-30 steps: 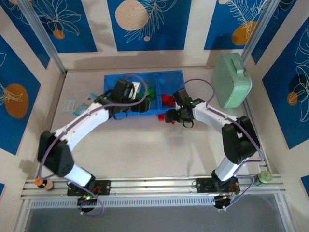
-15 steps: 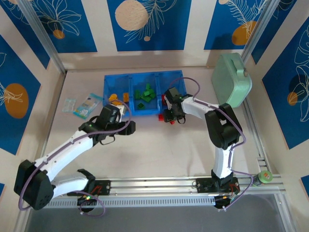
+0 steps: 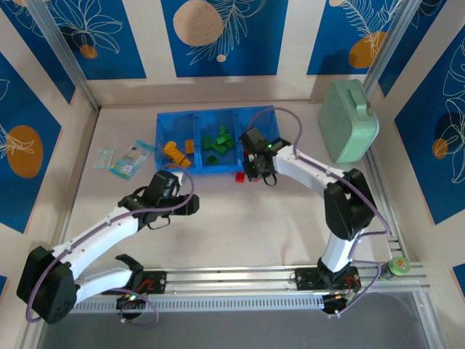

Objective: Sort the legos into containers by color

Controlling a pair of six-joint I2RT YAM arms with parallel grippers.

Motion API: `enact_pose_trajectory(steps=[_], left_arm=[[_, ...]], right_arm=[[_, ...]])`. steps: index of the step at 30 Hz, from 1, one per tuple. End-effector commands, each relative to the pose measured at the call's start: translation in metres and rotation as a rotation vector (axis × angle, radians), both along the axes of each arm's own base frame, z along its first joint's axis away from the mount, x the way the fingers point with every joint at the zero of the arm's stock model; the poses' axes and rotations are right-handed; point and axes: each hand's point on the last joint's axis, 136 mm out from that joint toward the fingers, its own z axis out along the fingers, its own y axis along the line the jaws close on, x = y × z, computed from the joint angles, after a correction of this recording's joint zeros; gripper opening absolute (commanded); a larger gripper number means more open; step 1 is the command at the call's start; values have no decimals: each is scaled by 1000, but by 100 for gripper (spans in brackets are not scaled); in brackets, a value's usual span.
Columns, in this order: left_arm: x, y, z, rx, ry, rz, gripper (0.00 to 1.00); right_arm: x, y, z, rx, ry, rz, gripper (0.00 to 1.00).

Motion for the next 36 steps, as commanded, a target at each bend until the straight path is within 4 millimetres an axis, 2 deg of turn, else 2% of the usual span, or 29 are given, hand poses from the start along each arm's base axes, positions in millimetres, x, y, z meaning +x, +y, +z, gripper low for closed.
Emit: enact_pose_trajectory(steps=[1, 5, 6, 7, 8, 9, 12, 16, 21, 24, 29, 36], left_arm=[[-2, -11, 6, -36, -24, -15, 70], [-5, -22, 7, -51, -36, -34, 70], [-6, -25, 7, -55, -33, -39, 70], [-6, -29, 7, -60, -33, -42, 70], [-7, -33, 7, -64, -31, -49, 70], [-7, -36, 7, -64, -29, -55, 70], [-6, -49, 8, -61, -31, -80, 71], [0, -65, 8, -46, -37, -111, 71], [16, -86, 9, -26, -46, -152, 71], [29, -102, 6, -12, -42, -177, 71], [56, -127, -3, 27, -31, -206, 71], [91, -158, -20, 97, -20, -239, 70]], right_arm=[[29, -21, 29, 4, -51, -82, 14], [66, -21, 27, 7, -35, -98, 17], [75, -22, 25, -5, -32, -102, 21], [83, -21, 23, -13, -29, -104, 40], [90, -21, 23, -30, -29, -118, 69], [91, -22, 23, -52, -20, -128, 76], [90, -10, 48, -59, -85, -112, 81], [65, -5, 75, 7, -142, -129, 82], [22, -13, 87, 57, -178, -135, 82], [-4, -23, 81, 99, -171, -153, 82], [-45, -52, 52, 108, -132, -233, 82], [-86, -76, 18, 116, -71, -302, 82]])
